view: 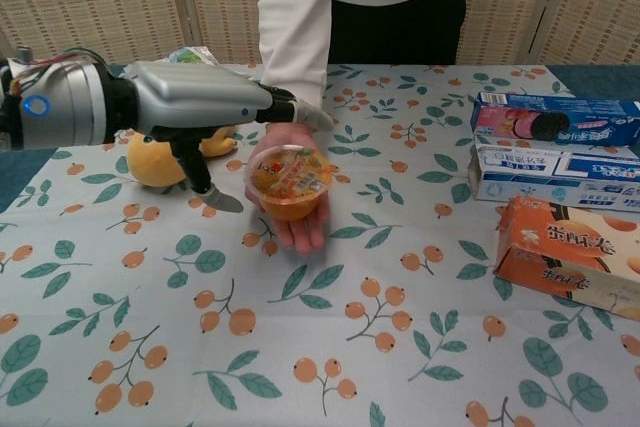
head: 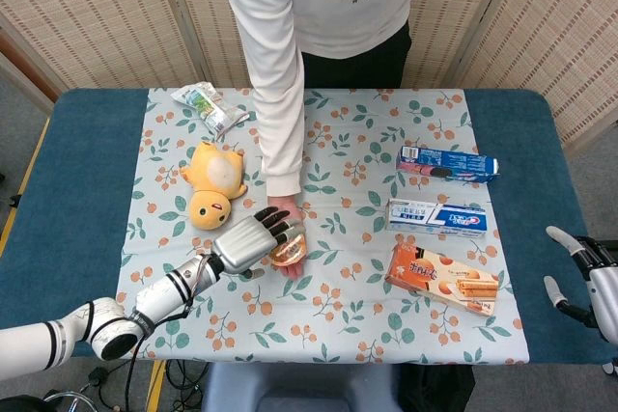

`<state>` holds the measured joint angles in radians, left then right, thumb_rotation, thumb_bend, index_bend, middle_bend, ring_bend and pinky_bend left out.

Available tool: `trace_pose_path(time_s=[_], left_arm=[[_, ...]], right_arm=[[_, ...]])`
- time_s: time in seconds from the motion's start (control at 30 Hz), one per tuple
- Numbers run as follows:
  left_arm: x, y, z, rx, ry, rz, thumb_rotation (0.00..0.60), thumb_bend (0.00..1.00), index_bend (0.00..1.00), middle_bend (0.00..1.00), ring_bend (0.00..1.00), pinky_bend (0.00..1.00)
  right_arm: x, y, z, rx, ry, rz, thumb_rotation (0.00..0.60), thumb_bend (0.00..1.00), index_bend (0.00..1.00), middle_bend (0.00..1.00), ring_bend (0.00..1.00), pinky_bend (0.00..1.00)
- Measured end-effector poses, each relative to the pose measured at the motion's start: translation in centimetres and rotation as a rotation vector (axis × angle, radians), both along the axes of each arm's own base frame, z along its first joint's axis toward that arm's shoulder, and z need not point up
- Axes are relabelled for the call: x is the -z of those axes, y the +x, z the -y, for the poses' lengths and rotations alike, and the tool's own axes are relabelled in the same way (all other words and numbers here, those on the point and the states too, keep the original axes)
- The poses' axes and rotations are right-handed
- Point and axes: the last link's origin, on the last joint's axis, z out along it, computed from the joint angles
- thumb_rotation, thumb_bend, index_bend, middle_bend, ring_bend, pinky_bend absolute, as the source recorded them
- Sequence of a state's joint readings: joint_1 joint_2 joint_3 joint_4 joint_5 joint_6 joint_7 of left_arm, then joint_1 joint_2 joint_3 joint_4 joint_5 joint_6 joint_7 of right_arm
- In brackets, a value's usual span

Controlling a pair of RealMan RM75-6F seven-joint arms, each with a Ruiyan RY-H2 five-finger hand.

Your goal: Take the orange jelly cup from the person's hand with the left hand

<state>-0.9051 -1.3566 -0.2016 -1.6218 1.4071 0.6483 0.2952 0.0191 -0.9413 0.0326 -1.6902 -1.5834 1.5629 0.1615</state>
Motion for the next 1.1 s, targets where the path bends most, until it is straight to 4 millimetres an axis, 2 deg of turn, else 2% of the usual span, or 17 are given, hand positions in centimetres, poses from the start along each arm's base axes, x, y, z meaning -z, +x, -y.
trace_pose_path(time_s=[0.2,0.43,0.53,0.63,0.7,0.8,0.9,1.1], left_arm=[[1.8,1.0,-0.9,0.007,-0.001,-0.032,0.6,0.21,0.0,0.0,0.0,0.08],[3.3,1.2,-0.9,0.016,0.006,-0.065,0.6,0.21,0.0,0.0,0.0,0.1],[3.8,1.2,-1.1,0.012,0.014,-0.063,0.6,0.21,0.04,0.0,0.04,0.21],[4.2,1.1,-1.3,0.004,0.021,-0.059,0.6,0.21,0.13,0.03,0.13,0.34],[4.2,1.2,-1.3,-0.003,0.026,-0.042,0.6,0.21,0.23,0.12,0.23,0.47],[4.1,1.1,-1.4,-0.005,0.035,-0.018,0.6,0.21,0.33,0.25,0.36,0.59],[3.9,0.9,-1.5,-0.002,0.051,0.007,0.6,0.21,0.4,0.33,0.44,0.66],[2.2,-0.1,-1.5,-0.006,0.095,0.072,0.6,0.21,0.41,0.37,0.46,0.66]], right_arm=[[-0.1,-0.1,-0.1,0.003,-0.002,0.001,0.6,0.38,0.17,0.27,0.21,0.41],[-0.2,-0.4,-0.3,0.013,-0.005,0.001,0.6,0.38,0.17,0.27,0.21,0.41],[-0.2,-0.5,-0.3,0.015,-0.006,0.001,0.6,0.38,0.17,0.27,0.21,0.41],[-0.2,-0.5,-0.4,0.016,-0.005,0.001,0.6,0.38,0.17,0.27,0.21,0.41],[-0.2,-0.5,-0.4,0.018,-0.005,0.0,0.6,0.38,0.17,0.27,0.21,0.41],[-0.2,-0.6,-0.4,0.021,-0.006,0.001,0.6,0.38,0.17,0.27,0.21,0.41],[-0.2,-0.5,-0.4,0.018,-0.005,0.002,0.6,0.38,0.17,0.27,0.21,0.41],[-0.1,-0.3,-0.3,0.01,-0.004,0.004,0.6,0.38,0.17,0.27,0.21,0.41]])
